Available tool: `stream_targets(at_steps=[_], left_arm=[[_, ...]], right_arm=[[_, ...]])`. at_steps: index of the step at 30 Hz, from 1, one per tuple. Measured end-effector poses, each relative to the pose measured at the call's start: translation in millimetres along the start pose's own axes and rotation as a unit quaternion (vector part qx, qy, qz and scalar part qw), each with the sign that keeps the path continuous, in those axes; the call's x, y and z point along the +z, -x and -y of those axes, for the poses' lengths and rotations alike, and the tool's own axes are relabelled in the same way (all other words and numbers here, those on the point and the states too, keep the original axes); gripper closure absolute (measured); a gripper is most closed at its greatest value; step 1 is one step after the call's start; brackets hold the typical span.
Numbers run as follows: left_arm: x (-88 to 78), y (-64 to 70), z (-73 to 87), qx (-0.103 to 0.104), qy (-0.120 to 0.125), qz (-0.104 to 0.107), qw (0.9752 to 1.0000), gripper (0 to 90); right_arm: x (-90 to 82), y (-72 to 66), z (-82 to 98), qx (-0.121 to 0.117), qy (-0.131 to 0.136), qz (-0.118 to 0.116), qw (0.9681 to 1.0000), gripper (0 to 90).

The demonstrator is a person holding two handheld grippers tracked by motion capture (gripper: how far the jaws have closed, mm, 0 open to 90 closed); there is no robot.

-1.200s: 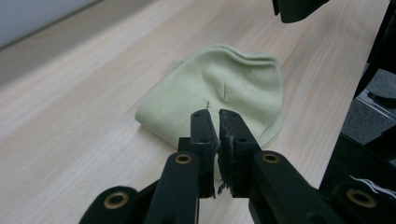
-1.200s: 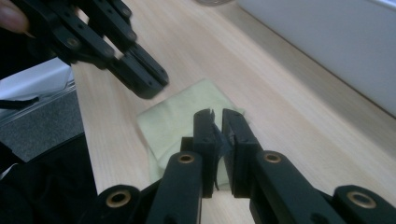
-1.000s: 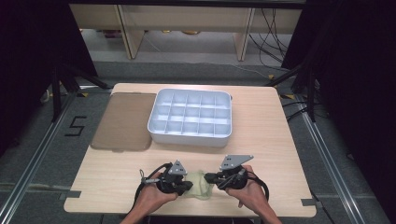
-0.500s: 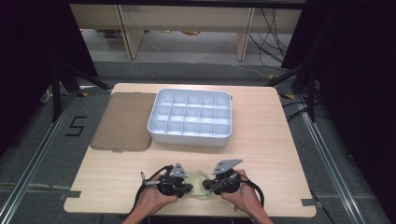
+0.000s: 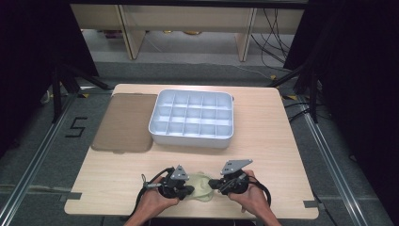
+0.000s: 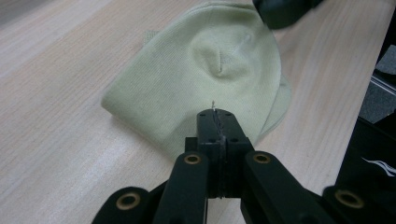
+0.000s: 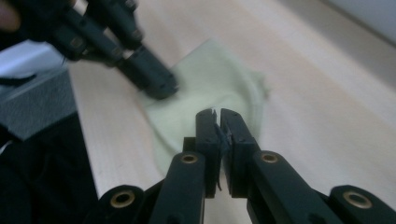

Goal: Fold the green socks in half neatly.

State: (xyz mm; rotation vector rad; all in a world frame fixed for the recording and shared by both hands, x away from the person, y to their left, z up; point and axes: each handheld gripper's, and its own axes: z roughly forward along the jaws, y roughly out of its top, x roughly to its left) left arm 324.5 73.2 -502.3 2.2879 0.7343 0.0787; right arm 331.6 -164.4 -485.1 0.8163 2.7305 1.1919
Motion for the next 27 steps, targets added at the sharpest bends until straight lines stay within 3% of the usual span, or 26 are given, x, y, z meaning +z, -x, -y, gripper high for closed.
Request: stream_targets(at_steps=[4, 5, 7, 9, 10, 11, 13, 16, 19, 22, 24, 27], left_arm=[[0.0, 0.6, 0.5, -0.003, 0.003, -0.002, 1.0000, 89.2], [-0.2, 0.2, 0.5, -0.001, 0.001, -0.001, 1.0000, 89.2], [-0.5, -0.3, 0.5, 0.001, -0.001, 0.000, 1.0000, 89.2], [-0.5, -0.1, 0.2, 0.000, 0.000, -0.001, 1.0000, 89.2], [-2.6, -0.8, -0.5, 0.011, -0.008, -0.002, 0.9999, 89.2], [-2.4, 0.3, -1.0, 0.001, 0.002, -0.002, 1.0000, 89.1], [-4.3, -1.2, -4.1, -0.004, 0.014, -0.006, 0.9999, 88.8], [-9.1, -8.2, -12.3, -0.008, 0.026, -0.012, 0.9996, 88.7], [-7.5, -16.6, -20.9, -0.013, 0.033, -0.025, 0.9991, 88.7], [-0.9, -25.4, -24.4, -0.014, 0.021, -0.030, 0.9992, 88.8], [4.0, -30.6, -22.8, -0.025, 0.017, -0.035, 0.9990, 88.9], [7.2, -35.6, -19.8, -0.030, 0.007, -0.034, 0.9989, 89.0]], right_arm=[[11.6, -3.5, 5.5, -0.019, -0.027, 0.000, 0.9995, 86.5], [11.1, -3.3, 7.4, -0.008, -0.035, 0.002, 0.9994, 86.5], [13.2, -2.0, 10.3, -0.011, -0.032, 0.004, 0.9994, 86.7], [11.4, 0.4, 13.1, 0.000, -0.034, -0.002, 0.9994, 86.6], [10.1, 0.9, 13.2, -0.005, -0.036, 0.004, 0.9993, 86.2], [5.1, 0.8, 12.7, 0.009, -0.037, 0.012, 0.9992, 85.8], [0.1, 2.4, 10.0, 0.003, -0.018, 0.006, 0.9998, 85.7], [-7.0, 4.4, 2.6, 0.007, 0.004, 0.016, 0.9998, 85.4], [-4.7, 8.5, -6.0, 0.006, 0.017, 0.019, 0.9997, 85.2], [3.0, 12.9, -13.3, 0.006, 0.014, 0.018, 0.9997, 85.3], [10.7, 15.2, -15.9, 0.000, 0.005, 0.019, 0.9998, 85.4], [19.0, 19.3, -11.6, 0.016, -0.012, 0.032, 0.9993, 85.6]])
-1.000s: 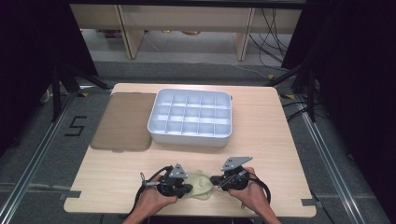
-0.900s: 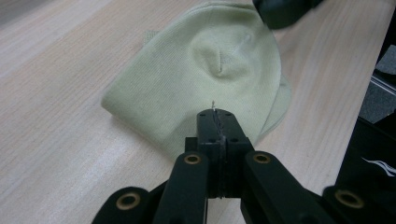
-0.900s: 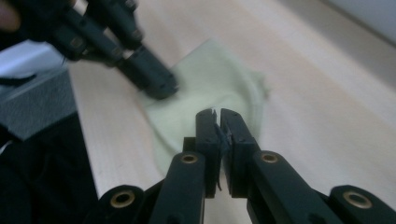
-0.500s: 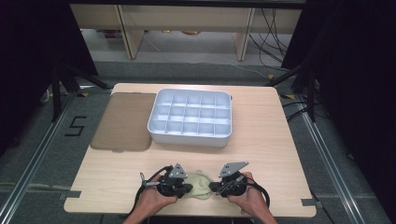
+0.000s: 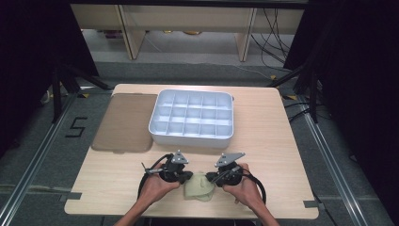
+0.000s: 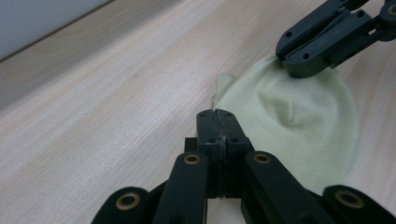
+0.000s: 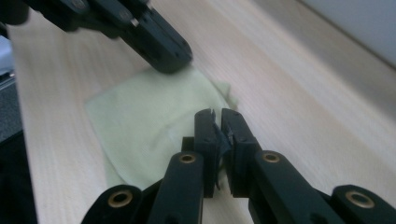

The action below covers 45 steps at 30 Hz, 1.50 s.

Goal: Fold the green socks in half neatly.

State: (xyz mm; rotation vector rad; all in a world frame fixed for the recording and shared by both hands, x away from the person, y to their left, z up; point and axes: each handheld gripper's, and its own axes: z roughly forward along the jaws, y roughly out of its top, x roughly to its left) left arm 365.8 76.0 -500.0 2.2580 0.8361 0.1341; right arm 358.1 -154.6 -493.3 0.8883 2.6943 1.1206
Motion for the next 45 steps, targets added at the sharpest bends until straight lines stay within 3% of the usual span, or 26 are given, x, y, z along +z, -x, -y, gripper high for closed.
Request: stream_targets(at_steps=[5, 7, 8, 13, 14, 15, 16, 21, 25, 32, 35, 36, 39, 41, 42, 43, 45], left_arm=[[-0.8, -0.4, 1.0, 0.004, 0.006, -0.003, 1.0000, 89.0], [0.3, -0.6, 1.3, 0.004, 0.004, -0.002, 1.0000, 89.0], [0.4, -0.9, 0.9, 0.004, 0.004, -0.002, 1.0000, 89.0], [0.8, -0.6, 0.7, 0.009, 0.005, -0.004, 0.9999, 89.0], [0.8, -0.5, 0.9, 0.006, 0.005, -0.004, 1.0000, 89.0], [0.8, -0.6, 0.7, 0.008, 0.004, -0.004, 1.0000, 89.0], [0.9, 0.2, 0.8, 0.003, 0.004, -0.005, 1.0000, 89.0], [1.1, -0.9, 0.5, 0.005, 0.005, -0.002, 1.0000, 89.0], [0.9, -0.5, 0.6, 0.006, 0.005, -0.004, 1.0000, 88.9], [0.2, 0.2, 1.1, 0.003, 0.010, -0.007, 0.9999, 88.3], [-5.9, 6.1, 2.2, 0.003, 0.022, -0.006, 0.9997, 86.7], [-9.4, 8.7, 2.5, 0.013, 0.028, -0.011, 0.9995, 86.3], [-18.2, 22.1, 5.9, 0.012, 0.040, 0.004, 0.9991, 85.8], [-21.2, 29.6, 10.7, 0.026, 0.033, 0.013, 0.9990, 85.5], [-21.3, 33.8, 14.2, 0.025, 0.031, 0.012, 0.9991, 85.1], [-21.3, 36.0, 17.4, 0.037, 0.027, 0.011, 0.9989, 84.5], [-20.2, 39.7, 24.9, 0.037, 0.019, 0.016, 0.9990, 84.2]], right_arm=[[-4.3, 5.5, 9.6, 0.024, -0.001, 0.013, 0.9996, 85.7], [-6.8, 7.1, 12.9, 0.025, -0.003, 0.011, 0.9996, 85.6], [-6.6, 8.2, 14.3, 0.014, -0.004, 0.010, 0.9998, 85.6], [-10.5, 4.3, 15.6, 0.021, -0.011, 0.024, 0.9994, 84.9], [-12.2, 6.4, 16.1, 0.005, -0.009, 0.028, 0.9996, 84.8], [-12.9, 4.9, 16.8, 0.017, -0.001, 0.026, 0.9995, 84.8], [-16.4, 5.2, 16.8, 0.012, -0.006, 0.020, 0.9997, 84.8], [-24.9, -5.5, 12.6, 0.000, 0.030, 0.004, 0.9995, 84.8], [-16.4, -14.2, 13.8, -0.012, 0.013, -0.019, 0.9997, 84.5], [-10.1, -15.2, 30.4, -0.007, -0.021, -0.013, 0.9997, 84.6], [-12.8, -12.7, 33.6, -0.002, -0.018, -0.020, 0.9996, 84.3], [-15.1, -12.9, 32.7, 0.003, -0.016, -0.020, 0.9997, 84.3], [-22.0, -12.1, 29.4, 0.001, -0.002, -0.017, 0.9999, 84.2], [-25.5, -13.0, 28.6, 0.015, 0.006, -0.017, 0.9997, 84.1], [-26.6, -10.3, 28.5, 0.005, 0.008, -0.014, 0.9998, 84.0], [-27.4, -10.0, 28.9, 0.009, 0.010, -0.012, 0.9998, 84.0], [-27.9, -9.1, 29.7, 0.009, 0.012, -0.011, 0.9998, 83.9]])
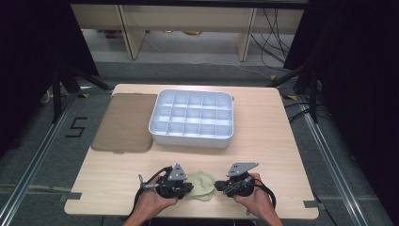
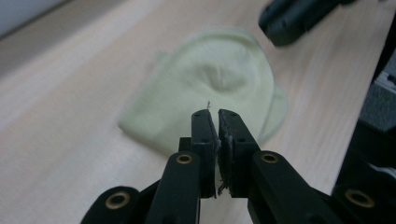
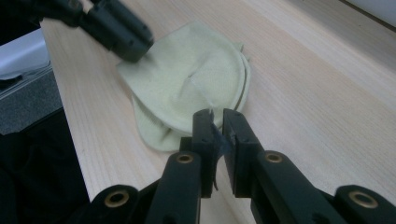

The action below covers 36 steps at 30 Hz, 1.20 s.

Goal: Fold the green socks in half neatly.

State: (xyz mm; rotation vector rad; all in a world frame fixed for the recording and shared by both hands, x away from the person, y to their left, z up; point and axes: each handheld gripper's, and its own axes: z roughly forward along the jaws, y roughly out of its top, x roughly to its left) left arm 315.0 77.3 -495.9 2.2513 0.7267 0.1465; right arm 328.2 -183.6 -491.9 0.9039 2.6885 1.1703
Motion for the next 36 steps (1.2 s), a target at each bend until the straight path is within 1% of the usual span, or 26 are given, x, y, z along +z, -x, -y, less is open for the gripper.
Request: stream_targets(at_steps=[1, 2, 3, 4, 5, 6, 7, 8, 10, 12, 13, 14, 15, 18, 19, 20, 23, 25, 26, 29, 30, 31, 33, 34, 35, 36], left_arm=[[1.3, 1.2, 3.1, -0.002, -0.003, 0.000, 1.0000, 84.0], [1.5, 0.7, 5.2, 0.006, -0.008, -0.003, 0.9999, 83.7], [2.9, 0.5, 7.3, -0.001, -0.010, -0.004, 0.9999, 83.5], [2.9, -1.2, 7.7, 0.008, -0.011, -0.002, 0.9999, 83.4], [3.2, -0.5, 7.9, -0.002, -0.006, -0.002, 1.0000, 83.3], [2.2, -0.4, 7.4, -0.002, -0.006, -0.003, 1.0000, 82.1], [1.1, -0.8, 6.8, 0.004, -0.005, -0.002, 1.0000, 78.9], [-0.1, 0.0, 6.8, -0.010, 0.000, -0.007, 0.9999, 76.3], [-5.7, 0.5, 6.7, -0.018, 0.013, -0.004, 0.9997, 70.6], [-12.6, -2.5, 7.7, -0.025, 0.017, -0.007, 0.9995, 64.4], [-14.7, -3.8, 9.0, -0.039, 0.021, -0.014, 0.9989, 60.7], [-17.0, -7.3, 10.2, -0.041, 0.022, -0.018, 0.9988, 58.1], [-18.7, -10.0, 11.9, -0.057, 0.026, -0.025, 0.9978, 56.0], [-20.7, -15.9, 14.6, -0.070, 0.024, -0.032, 0.9967, 51.8], [-19.9, -16.0, 15.2, -0.081, 0.026, -0.032, 0.9959, 50.8], [-19.8, -16.1, 15.3, -0.083, 0.024, -0.035, 0.9957, 50.5], [-18.0, -16.0, 14.3, -0.081, 0.020, -0.030, 0.9961, 48.8], [-15.7, -15.2, 13.5, -0.084, 0.018, -0.036, 0.9957, 46.9], [-14.0, -14.6, 13.2, -0.084, 0.018, -0.037, 0.9956, 45.3], [-8.6, -12.3, 11.5, -0.082, 0.013, -0.038, 0.9959, 44.1], [-6.8, -11.4, 10.5, -0.086, 0.012, -0.041, 0.9954, 44.0], [-4.9, -12.0, 9.3, -0.083, 0.011, -0.041, 0.9957, 44.0], [0.0, -9.9, 7.0, -0.084, 0.010, -0.042, 0.9955, 44.2], [0.1, -10.9, 6.4, -0.075, 0.002, -0.042, 0.9963, 44.5], [0.7, -11.2, 5.9, -0.073, -0.002, -0.047, 0.9962, 44.9], [2.6, -10.7, 5.8, -0.078, 0.006, -0.051, 0.9956, 45.5]], right_arm=[[-0.9, 0.0, 0.1, 0.000, 0.000, -0.001, 1.0000, 83.8], [-0.9, 0.1, 0.2, 0.000, 0.000, -0.001, 1.0000, 83.7], [-0.6, 0.2, 0.4, 0.001, 0.000, -0.001, 1.0000, 83.5], [-0.2, 0.5, 0.6, 0.001, 0.001, -0.001, 1.0000, 83.4], [0.3, 0.8, 0.8, -0.001, 0.000, 0.002, 1.0000, 83.3], [0.2, 0.1, 0.9, 0.005, -0.002, -0.001, 1.0000, 83.3], [0.2, 0.5, 0.8, 0.002, 0.000, -0.001, 1.0000, 83.2], [-0.1, 0.7, 0.7, 0.003, 0.000, 0.000, 1.0000, 83.1], [-1.0, 1.4, 0.7, 0.004, 0.002, -0.001, 1.0000, 82.5], [-3.4, 2.2, 0.3, 0.005, 0.006, -0.002, 1.0000, 81.7], [-4.3, 2.6, 0.3, 0.011, 0.010, -0.001, 0.9999, 81.1], [-4.8, 3.5, 0.3, 0.011, 0.010, -0.002, 0.9999, 80.5], [-5.1, 4.7, 0.5, 0.009, 0.012, -0.002, 0.9999, 79.7], [-6.6, 5.2, 1.3, 0.015, 0.016, 0.004, 0.9998, 78.8], [-6.8, 6.5, 0.9, 0.009, 0.020, 0.003, 0.9998, 78.7], [-7.3, 6.5, 1.0, 0.016, 0.021, 0.004, 0.9996, 78.1], [-8.0, 7.4, 1.2, 0.019, 0.020, 0.005, 0.9996, 75.6], [-8.4, 9.0, 1.2, 0.018, 0.025, 0.003, 0.9995, 73.8], [-9.9, 8.5, 1.3, 0.027, 0.022, 0.011, 0.9993, 72.1], [-10.8, 9.3, 1.5, 0.026, 0.028, 0.018, 0.9991, 68.7], [-10.4, 10.1, 1.9, 0.022, 0.033, 0.022, 0.9989, 66.9], [-11.3, 9.9, 1.7, 0.030, 0.030, 0.022, 0.9989, 65.3], [-11.3, 11.3, 2.1, 0.031, 0.030, 0.021, 0.9988, 64.0], [-10.9, 12.3, 2.3, 0.029, 0.030, 0.017, 0.9990, 63.9], [-10.2, 13.1, 2.7, 0.024, 0.032, 0.020, 0.9990, 63.5], [-10.9, 12.6, 2.6, 0.030, 0.030, 0.019, 0.9989, 63.1]])
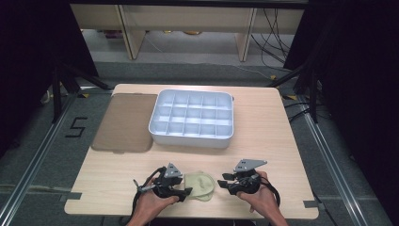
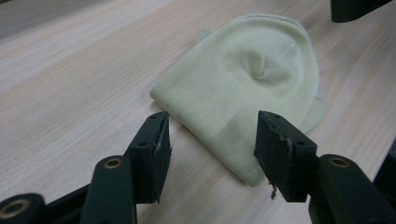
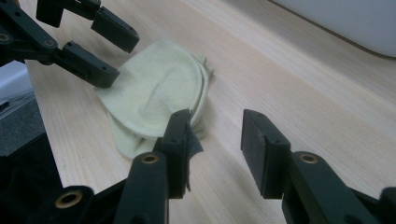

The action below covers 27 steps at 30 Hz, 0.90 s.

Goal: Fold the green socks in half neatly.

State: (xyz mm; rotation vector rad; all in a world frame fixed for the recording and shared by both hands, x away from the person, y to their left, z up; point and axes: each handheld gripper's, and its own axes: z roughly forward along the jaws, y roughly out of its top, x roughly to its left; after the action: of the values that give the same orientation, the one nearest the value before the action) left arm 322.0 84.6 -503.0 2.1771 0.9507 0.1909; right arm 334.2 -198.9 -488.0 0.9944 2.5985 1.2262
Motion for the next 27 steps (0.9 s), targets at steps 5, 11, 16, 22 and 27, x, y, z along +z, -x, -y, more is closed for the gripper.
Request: stream_targets(at_steps=[5, 11, 16, 22, 27], left_arm=[[2.1, -2.7, 0.7, 0.012, -0.012, -0.021, 0.9996, 47.5], [2.9, -11.7, -5.4, 0.028, -0.018, -0.035, 0.9988, 48.9], [0.8, -15.9, -8.8, 0.021, -0.024, -0.022, 0.9993, 50.7], [-1.0, -12.9, -9.1, -0.006, -0.033, 0.006, 0.9994, 51.4], [2.8, -8.6, -6.8, -0.028, -0.044, 0.016, 0.9985, 51.8]], right_arm=[[-0.8, -0.3, 0.4, 0.002, -0.002, 0.005, 1.0000, 62.0], [-0.5, -0.9, 0.4, 0.006, -0.004, 0.006, 1.0000, 61.8], [-2.7, -0.6, -0.5, 0.013, 0.001, 0.003, 0.9999, 61.7], [-6.1, 1.8, -0.7, 0.015, 0.007, 0.005, 0.9998, 61.6], [-6.3, 2.3, -0.1, 0.009, 0.007, 0.003, 0.9999, 61.3]])
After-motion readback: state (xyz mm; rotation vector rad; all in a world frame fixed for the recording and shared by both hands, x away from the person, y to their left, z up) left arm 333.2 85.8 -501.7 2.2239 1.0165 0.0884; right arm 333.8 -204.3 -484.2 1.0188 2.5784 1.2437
